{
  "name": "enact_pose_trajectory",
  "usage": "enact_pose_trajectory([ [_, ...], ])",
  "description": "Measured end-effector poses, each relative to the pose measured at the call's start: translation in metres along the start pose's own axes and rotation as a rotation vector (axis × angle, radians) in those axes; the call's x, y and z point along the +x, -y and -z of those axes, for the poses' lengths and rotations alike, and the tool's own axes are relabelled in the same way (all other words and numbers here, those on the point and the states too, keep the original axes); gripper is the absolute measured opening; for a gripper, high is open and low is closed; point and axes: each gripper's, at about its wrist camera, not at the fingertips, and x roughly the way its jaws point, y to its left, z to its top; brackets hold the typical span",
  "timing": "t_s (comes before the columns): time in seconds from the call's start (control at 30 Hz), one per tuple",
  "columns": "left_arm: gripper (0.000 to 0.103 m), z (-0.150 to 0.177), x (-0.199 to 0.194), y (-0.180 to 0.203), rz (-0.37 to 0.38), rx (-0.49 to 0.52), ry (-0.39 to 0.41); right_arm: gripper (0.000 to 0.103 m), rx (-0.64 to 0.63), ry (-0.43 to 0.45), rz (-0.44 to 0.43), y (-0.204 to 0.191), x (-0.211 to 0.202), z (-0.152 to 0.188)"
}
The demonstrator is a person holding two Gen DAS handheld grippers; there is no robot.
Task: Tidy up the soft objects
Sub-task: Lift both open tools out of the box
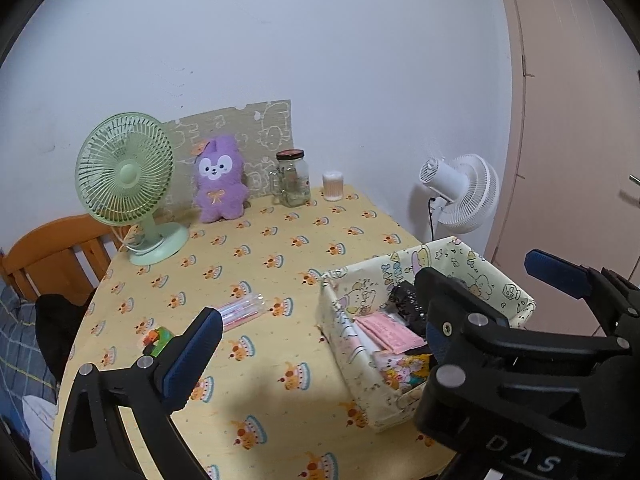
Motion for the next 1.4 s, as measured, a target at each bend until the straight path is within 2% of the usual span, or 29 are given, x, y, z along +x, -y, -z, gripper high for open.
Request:
enact_pose_trajectory([
  [0.43,0.103,0.006,-0.009,-0.037,-0.021,-0.023,0.028,0.098,-0.038,0.042,-0.031,-0.045,-0.004,-0.002],
  [0.8,0.103,0.014,-0.005,-0.063,-0.049,-0.044,0.034,0.098,-0.095,0.044,-0.078,-0.078,0.011,-0.001],
  [1.4,0.103,0.027,0.021,-0.114,-0.123,-0.107,-0.01,0.098,-0.129,-0.005,-0.161,-0.124,0.055,0.004],
])
